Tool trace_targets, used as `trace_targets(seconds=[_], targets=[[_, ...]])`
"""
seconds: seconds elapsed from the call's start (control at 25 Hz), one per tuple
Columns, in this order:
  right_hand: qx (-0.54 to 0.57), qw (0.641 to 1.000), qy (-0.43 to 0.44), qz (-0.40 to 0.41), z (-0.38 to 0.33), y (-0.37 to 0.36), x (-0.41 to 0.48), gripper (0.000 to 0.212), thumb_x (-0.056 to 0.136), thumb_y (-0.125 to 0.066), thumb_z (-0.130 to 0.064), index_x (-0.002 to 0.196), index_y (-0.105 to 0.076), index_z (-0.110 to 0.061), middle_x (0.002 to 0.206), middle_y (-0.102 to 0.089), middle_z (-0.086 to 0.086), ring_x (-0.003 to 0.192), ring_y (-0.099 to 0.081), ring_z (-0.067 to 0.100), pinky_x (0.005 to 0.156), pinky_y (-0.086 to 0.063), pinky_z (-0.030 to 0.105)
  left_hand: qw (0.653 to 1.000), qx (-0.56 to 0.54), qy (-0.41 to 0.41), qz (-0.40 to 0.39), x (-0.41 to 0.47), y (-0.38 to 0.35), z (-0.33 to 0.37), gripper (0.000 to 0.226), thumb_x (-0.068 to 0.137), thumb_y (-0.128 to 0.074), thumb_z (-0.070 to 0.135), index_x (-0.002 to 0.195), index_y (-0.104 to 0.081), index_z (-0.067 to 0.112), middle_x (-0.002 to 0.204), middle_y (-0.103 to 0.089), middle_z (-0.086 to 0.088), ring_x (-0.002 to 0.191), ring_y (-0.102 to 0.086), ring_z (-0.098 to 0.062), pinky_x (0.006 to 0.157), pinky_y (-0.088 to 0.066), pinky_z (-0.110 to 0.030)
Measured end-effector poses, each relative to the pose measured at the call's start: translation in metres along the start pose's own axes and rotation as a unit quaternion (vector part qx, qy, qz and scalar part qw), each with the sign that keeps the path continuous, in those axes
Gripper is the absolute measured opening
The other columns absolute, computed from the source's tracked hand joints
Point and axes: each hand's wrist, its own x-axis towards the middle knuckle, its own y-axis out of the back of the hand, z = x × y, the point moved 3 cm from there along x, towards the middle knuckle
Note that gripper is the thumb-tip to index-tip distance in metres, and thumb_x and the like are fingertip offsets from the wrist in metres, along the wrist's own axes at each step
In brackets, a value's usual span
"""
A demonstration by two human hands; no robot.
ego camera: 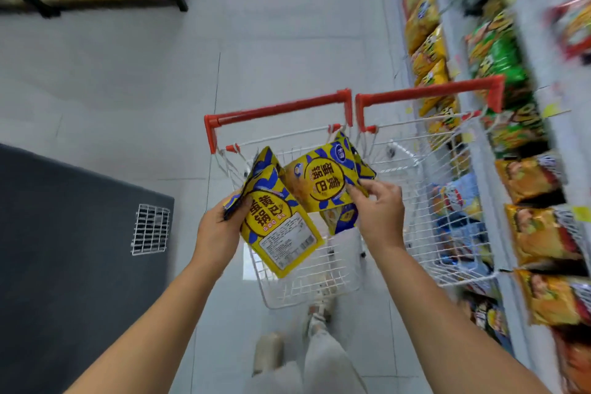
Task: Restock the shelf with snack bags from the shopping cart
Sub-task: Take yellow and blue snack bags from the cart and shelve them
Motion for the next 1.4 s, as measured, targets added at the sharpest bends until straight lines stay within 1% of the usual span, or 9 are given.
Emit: trace_targets(seconds=[0.08, 0.24, 0.44, 0.6, 0.84, 1.0, 1.16, 1.28, 1.4], targets=[[0.057, 0.998, 0.003, 0.011, -0.02, 0.04, -0.032, 0.003, 0.084, -0.073, -0.024, 0.087, -0.072, -0.025, 0.101, -0.065, -0.002, 0.103, -0.06, 0.019, 0.093, -0.049, 0.039, 0.999, 0.012, -0.03, -0.018, -0.027, 0.005, 0.023, 0.019, 0.096, -0.058, 0.025, 0.101, -0.071, 0.012, 0.075, -0.073, 0.013, 0.065, -0.067, 0.004, 0.056, -0.045, -0.004], [0.142, 0.985, 0.031, 0.091, -0.043, 0.12, -0.115, 0.017, 0.088, -0.067, -0.014, 0.079, -0.069, -0.028, 0.079, -0.071, -0.009, 0.071, -0.066, 0.006, 0.063, -0.054, 0.024, 0.99, 0.035, -0.109, -0.081, -0.089, 0.007, 0.051, 0.018, 0.097, -0.057, 0.025, 0.089, -0.069, 0.015, 0.068, -0.07, 0.012, 0.055, -0.063, 0.006, 0.05, -0.042, -0.005], [0.184, 0.954, 0.049, 0.23, -0.04, 0.218, -0.233, 0.006, 0.089, -0.066, -0.019, 0.092, -0.071, -0.018, 0.092, -0.073, -0.003, 0.083, -0.068, 0.014, 0.066, -0.053, 0.029, 0.967, 0.039, -0.188, -0.17, -0.178, -0.009, 0.075, 0.018, 0.097, -0.058, 0.029, 0.089, -0.069, 0.019, 0.074, -0.071, 0.01, 0.057, -0.064, 0.006, 0.055, -0.046, -0.008], [0.21, 0.919, 0.051, 0.329, -0.032, 0.304, -0.332, 0.006, 0.089, -0.065, -0.022, 0.092, -0.07, -0.021, 0.085, -0.069, -0.002, 0.071, -0.063, 0.001, 0.062, -0.05, 0.022, 0.931, 0.072, -0.251, -0.256, -0.273, -0.04, 0.107, 0.021, 0.096, -0.059, 0.031, 0.082, -0.07, 0.02, 0.068, -0.072, 0.009, 0.061, -0.066, -0.005, 0.06, -0.048, -0.019], [0.203, 0.844, 0.105, 0.486, -0.009, 0.458, -0.505, 0.012, 0.091, -0.064, -0.018, 0.102, -0.069, -0.02, 0.093, -0.072, -0.002, 0.083, -0.065, 0.014, 0.074, -0.052, 0.033, 0.836, 0.122, -0.373, -0.384, -0.447, -0.106, 0.139, 0.041, 0.086, -0.067, 0.046, 0.081, -0.069, 0.005, 0.07, -0.072, -0.006, 0.071, -0.067, -0.025, 0.073, -0.048, -0.038], [0.184, 0.808, 0.147, 0.541, 0.009, 0.557, -0.631, 0.015, 0.089, -0.065, -0.016, 0.088, -0.069, -0.031, 0.084, -0.072, -0.005, 0.076, -0.064, 0.015, 0.072, -0.051, 0.038, 0.774, 0.126, -0.407, -0.469, -0.589, -0.151, 0.139, 0.024, 0.088, -0.067, 0.041, 0.079, -0.075, 0.02, 0.078, -0.076, -0.001, 0.08, -0.072, -0.019, 0.086, -0.051, -0.04], [0.096, 0.81, 0.184, 0.549, 0.024, 0.643, -0.753, 0.026, 0.089, -0.066, -0.012, 0.08, -0.068, -0.036, 0.078, -0.072, -0.013, 0.075, -0.064, 0.009, 0.075, -0.05, 0.031, 0.674, 0.116, -0.413, -0.602, -0.742, -0.189, 0.125, 0.04, 0.063, -0.08, 0.059, 0.089, -0.078, 0.028, 0.088, -0.078, 0.002, 0.083, -0.074, -0.014, 0.089, -0.056, -0.037], [0.047, 0.83, 0.178, 0.527, 0.031, 0.688, -0.815, 0.028, 0.088, -0.066, -0.009, 0.083, -0.068, -0.037, 0.079, -0.072, -0.017, 0.075, -0.065, 0.003, 0.075, -0.052, 0.023, 0.597, 0.139, -0.398, -0.683, -0.842, -0.207, 0.108, 0.035, 0.072, -0.082, 0.039, 0.096, -0.076, 0.014, 0.094, -0.077, 0.0, 0.086, -0.073, -0.013, 0.086, -0.056, -0.028], [0.043, 0.841, 0.173, 0.512, 0.039, 0.72, -0.86, 0.027, 0.087, -0.067, -0.011, 0.087, -0.073, -0.037, 0.09, -0.075, -0.01, 0.085, -0.07, 0.013, 0.079, -0.054, 0.032, 0.555, 0.171, -0.35, -0.735, -0.911, -0.223, 0.099, 0.037, 0.071, -0.082, 0.028, 0.103, -0.075, 0.011, 0.103, -0.075, -0.012, 0.09, -0.073, -0.025, 0.089, -0.057, -0.037]])
